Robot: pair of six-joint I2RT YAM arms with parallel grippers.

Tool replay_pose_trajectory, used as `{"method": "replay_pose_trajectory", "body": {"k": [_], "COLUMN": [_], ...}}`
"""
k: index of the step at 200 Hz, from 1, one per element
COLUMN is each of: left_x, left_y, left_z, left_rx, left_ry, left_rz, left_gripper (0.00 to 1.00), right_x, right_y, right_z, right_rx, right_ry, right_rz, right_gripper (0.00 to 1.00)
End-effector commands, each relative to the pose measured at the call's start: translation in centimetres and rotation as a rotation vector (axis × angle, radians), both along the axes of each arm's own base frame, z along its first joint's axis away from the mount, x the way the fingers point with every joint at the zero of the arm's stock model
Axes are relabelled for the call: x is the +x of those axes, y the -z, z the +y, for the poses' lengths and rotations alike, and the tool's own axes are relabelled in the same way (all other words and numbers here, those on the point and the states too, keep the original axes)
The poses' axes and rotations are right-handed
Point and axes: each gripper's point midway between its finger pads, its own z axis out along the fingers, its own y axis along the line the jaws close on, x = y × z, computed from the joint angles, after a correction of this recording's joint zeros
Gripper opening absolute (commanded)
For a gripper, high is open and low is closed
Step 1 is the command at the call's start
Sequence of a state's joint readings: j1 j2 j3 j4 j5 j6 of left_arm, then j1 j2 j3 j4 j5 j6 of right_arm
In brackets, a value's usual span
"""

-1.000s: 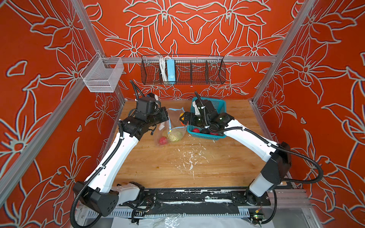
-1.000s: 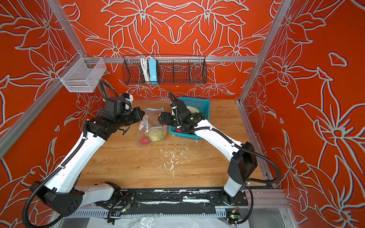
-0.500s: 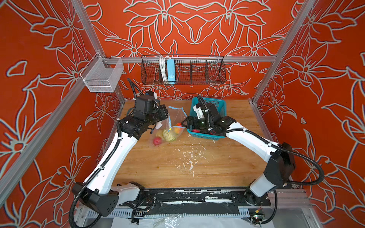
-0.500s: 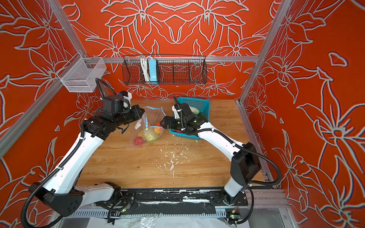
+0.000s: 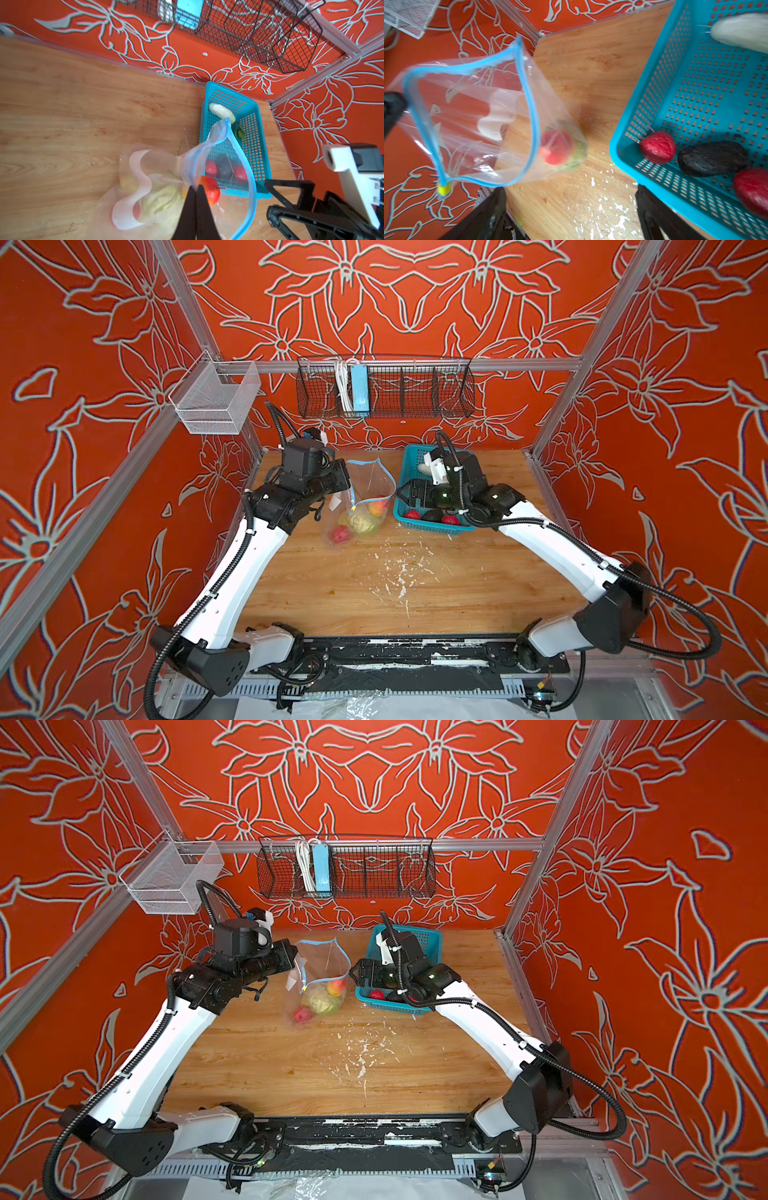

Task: Place the food in the zip-top bag and seal the zipper
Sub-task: 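Open the right gripper and withdraw over the basket while the left gripper lifts the bag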

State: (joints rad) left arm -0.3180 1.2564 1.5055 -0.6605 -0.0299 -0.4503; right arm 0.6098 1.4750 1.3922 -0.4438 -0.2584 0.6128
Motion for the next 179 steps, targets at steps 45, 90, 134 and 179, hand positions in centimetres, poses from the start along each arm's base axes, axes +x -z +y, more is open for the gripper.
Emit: {"method": "replay_pose_trajectory", "body": {"k": [45,90,134,179], "left_x": [1.5,2.3,2.4,1.9], "left_y": [-2.8,-0.5,2.8,5.6], "left_z": [2.9,2.9,0.9,-0.5], "left_rx": [0.134,0.158,0.086,0.034], "left_ry": [-0.085,-0.082,-0.003,0.065], "left_rz": [-0.1,-0.074,-0.017,0.028], "left_gripper": [0.0,0.0,0.0,0.0], "right_x": [2.3,3.7,4.1,4.4], "right_y": [1.5,3.5,6.9,9.5], "right_z": [-6.7,-8.2,-7.6,-7.1], "right_rx": [-0.307,-0.445,-0.46,-0.48], "right_ry": [0.195,0.192,0.171,0.151], "right_rz": [-0.009,0.023,0.134,0.205], "right_gripper": [0.98,0.98,0.97,0.98]}}
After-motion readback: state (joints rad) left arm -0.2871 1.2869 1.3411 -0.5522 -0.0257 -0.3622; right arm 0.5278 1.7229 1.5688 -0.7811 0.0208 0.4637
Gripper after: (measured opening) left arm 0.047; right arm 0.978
